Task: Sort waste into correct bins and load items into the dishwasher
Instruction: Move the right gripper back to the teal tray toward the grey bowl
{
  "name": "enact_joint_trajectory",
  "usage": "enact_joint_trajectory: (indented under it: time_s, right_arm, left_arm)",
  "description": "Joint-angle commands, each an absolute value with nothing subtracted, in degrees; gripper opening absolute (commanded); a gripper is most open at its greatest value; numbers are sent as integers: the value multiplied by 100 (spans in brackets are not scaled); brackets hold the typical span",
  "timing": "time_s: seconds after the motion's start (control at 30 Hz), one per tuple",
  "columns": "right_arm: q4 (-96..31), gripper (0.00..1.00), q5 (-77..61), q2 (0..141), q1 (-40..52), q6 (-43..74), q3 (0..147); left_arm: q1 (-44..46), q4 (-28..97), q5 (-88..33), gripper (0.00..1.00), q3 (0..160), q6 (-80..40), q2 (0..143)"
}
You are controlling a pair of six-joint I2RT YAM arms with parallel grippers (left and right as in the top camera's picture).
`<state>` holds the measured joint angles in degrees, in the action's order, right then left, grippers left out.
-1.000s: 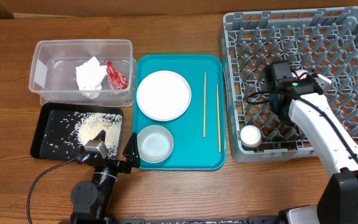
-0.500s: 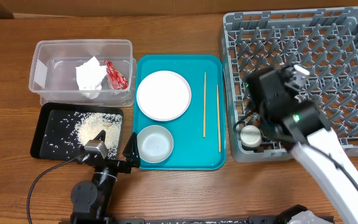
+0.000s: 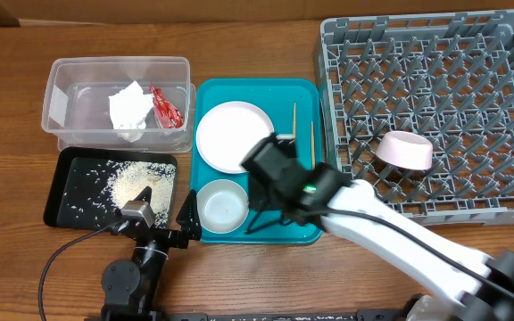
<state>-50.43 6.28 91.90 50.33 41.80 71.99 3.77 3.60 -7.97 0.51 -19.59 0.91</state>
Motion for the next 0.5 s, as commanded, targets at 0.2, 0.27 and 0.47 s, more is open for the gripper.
enact_joint_trajectory:
  time_s: [0.2,0.27,0.47]
  right_arm:
    - [-4523,47,-480,10696,5011,4171,7234]
    - [-4506,39,-458,10724,5009,4147,7234]
    - [-4582,10,-283,10691,4866,4150,7238]
  left_arm:
    - [429,362,-840,100,27,-2014,36]
    - [429,362,-843,100,27,-2014,36]
    - [429,362,-840,100,27,-2014,36]
